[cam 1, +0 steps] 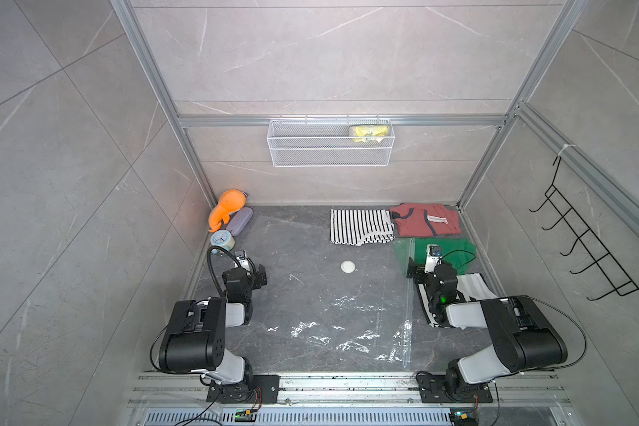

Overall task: Take the tank top out of the vacuum bag
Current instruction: Reset both arms

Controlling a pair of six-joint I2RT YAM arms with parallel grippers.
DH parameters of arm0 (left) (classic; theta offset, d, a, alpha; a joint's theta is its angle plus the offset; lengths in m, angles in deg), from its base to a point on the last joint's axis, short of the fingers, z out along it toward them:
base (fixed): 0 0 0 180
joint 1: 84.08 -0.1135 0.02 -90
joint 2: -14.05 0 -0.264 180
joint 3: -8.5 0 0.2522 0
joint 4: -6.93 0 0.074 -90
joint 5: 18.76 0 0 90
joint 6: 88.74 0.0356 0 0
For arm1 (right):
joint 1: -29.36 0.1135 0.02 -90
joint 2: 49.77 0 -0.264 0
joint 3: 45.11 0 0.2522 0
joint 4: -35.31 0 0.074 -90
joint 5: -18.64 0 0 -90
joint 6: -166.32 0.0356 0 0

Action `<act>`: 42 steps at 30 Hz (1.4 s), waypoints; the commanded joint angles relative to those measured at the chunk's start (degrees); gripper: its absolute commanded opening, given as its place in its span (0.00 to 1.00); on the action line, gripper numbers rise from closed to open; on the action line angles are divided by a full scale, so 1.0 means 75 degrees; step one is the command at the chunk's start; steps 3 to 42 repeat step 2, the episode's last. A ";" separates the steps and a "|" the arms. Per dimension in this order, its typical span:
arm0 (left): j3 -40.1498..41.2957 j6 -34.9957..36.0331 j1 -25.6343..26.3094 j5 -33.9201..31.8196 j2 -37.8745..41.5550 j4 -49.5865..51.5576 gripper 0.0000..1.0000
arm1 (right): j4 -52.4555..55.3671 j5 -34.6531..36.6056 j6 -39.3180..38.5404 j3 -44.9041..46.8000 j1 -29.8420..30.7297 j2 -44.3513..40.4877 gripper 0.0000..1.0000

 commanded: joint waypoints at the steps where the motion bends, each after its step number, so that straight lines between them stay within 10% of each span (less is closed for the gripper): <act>1: -0.0126 -0.0131 -0.0014 0.0115 0.0119 -0.0135 1.00 | 0.0078 -0.0046 0.0109 -0.0031 0.0027 0.0047 1.00; 42: -0.0115 -0.0131 -0.0015 0.0112 0.0119 -0.0135 1.00 | 0.0061 -0.0035 0.0096 -0.0019 0.0022 0.0049 1.00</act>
